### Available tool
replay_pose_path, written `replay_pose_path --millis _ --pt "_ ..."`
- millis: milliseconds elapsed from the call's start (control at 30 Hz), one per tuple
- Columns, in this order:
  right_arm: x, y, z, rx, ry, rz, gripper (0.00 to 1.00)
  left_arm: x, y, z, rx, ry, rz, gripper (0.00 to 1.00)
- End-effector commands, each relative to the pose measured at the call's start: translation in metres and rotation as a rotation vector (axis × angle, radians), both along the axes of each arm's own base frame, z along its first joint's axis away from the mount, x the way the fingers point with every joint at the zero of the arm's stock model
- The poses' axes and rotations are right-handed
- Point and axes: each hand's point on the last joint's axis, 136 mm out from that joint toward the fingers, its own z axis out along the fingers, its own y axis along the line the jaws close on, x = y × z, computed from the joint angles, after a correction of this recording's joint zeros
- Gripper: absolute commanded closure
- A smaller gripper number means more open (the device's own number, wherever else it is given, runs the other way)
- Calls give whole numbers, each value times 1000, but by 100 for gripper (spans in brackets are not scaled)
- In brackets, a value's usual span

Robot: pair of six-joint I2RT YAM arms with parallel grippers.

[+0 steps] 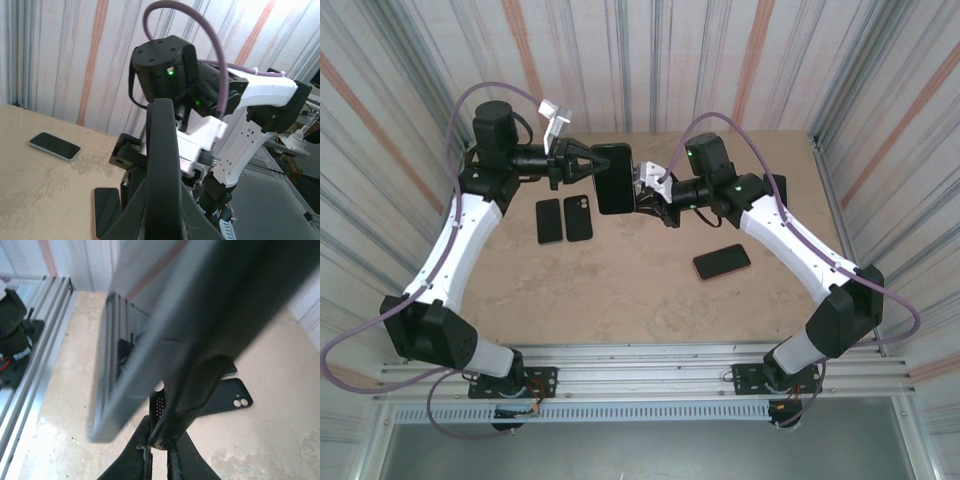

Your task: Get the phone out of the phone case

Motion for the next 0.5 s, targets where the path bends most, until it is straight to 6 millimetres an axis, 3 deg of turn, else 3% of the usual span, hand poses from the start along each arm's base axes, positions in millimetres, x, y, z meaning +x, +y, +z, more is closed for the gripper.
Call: replay_pose_path --millis 0,200,467 --pt "-1 7 55 180 -49 8 87 -29 -8 3 -7 37 -105 100" --pt "-7 8 66 251 6 39 81 -26 -9 5 -9 16 -84 100" --pt "-19 2 70 303 131 70 71 -2 -6 5 -13 36 23 100"
